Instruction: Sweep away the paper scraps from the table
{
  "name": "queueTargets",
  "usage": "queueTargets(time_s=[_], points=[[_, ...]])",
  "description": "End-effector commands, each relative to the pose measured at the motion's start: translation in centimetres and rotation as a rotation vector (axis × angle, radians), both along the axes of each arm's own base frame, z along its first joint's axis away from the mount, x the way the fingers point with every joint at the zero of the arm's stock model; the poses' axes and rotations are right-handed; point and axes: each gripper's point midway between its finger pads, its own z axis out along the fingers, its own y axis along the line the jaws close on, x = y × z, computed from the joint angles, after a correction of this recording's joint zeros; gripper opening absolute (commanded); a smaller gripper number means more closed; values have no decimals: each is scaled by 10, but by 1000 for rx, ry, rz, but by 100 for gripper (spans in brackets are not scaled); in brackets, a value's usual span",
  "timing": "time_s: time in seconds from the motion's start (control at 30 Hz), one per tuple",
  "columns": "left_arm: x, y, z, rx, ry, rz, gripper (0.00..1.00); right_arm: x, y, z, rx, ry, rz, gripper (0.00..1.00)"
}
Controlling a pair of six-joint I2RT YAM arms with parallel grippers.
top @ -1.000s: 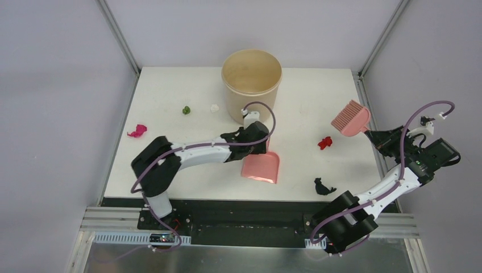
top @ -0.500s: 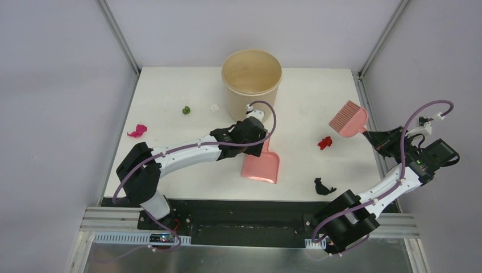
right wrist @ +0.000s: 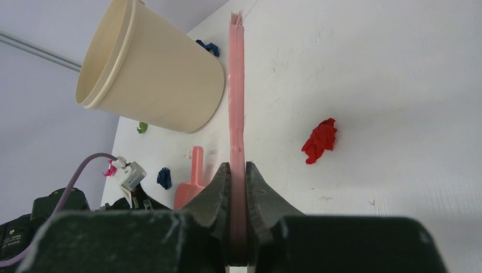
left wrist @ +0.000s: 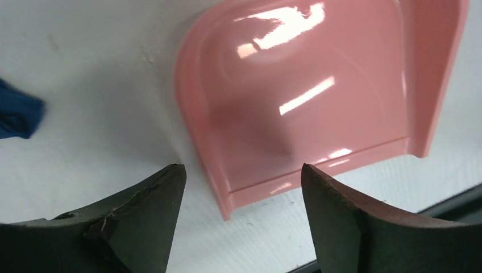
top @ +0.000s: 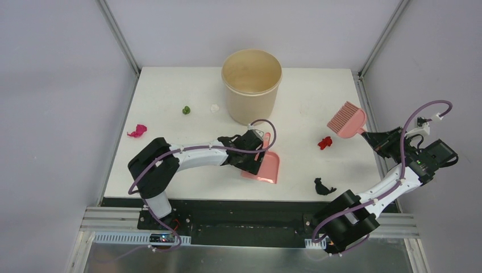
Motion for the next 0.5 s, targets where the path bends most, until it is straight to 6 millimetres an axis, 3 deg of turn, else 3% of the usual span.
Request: queueTargets(time_s=[0.0,0.13,0.3,0.37,0.47], points=[[-24,-39,15,-194,101,-32,75,0,4,16,-49,-61,41,0],[-48,-76,33,-270,146,-117,75,0,4,15,-43,-57,40,0],[-82,-138,49,-357,273,-271,75,0,4,15,-42,-56,40,0],[-94,-148,54,-334,318,-312,78,0,4,16,-43,-55,39,0],[-95,-139,63,-236,313,-316,79,-1,5,16,-47,-55,40,0]])
